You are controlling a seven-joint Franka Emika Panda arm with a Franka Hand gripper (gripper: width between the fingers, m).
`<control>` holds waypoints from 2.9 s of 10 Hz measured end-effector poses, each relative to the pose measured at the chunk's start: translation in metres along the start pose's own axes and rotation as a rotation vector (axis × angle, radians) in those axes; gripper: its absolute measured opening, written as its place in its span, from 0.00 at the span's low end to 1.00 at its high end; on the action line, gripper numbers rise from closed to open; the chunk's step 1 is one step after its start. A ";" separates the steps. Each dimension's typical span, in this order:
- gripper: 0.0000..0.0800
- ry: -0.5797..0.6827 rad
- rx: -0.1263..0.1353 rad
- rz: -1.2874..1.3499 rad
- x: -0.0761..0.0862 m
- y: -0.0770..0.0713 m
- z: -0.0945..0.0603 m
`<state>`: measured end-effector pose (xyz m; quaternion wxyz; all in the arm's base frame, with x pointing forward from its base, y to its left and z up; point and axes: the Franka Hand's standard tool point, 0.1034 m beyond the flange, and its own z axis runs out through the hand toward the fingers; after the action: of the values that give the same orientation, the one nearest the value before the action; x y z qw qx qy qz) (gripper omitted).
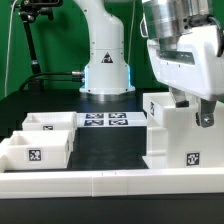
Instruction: Assemble drawer
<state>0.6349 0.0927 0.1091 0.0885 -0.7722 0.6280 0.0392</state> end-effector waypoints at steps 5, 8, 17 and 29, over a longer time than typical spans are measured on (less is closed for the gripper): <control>0.81 0.004 0.031 -0.242 0.002 0.039 -0.038; 0.81 0.008 0.021 -0.414 0.003 0.040 -0.034; 0.81 0.025 -0.038 -1.377 0.073 0.084 -0.040; 0.81 0.062 -0.151 -1.408 0.135 0.136 -0.012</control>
Offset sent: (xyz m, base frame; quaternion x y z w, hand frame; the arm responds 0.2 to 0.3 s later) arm -0.0489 -0.0186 0.0276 0.0122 -0.0350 -0.1556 0.9871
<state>0.5296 -0.0659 0.0863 0.0210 -0.9995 -0.0226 -0.0060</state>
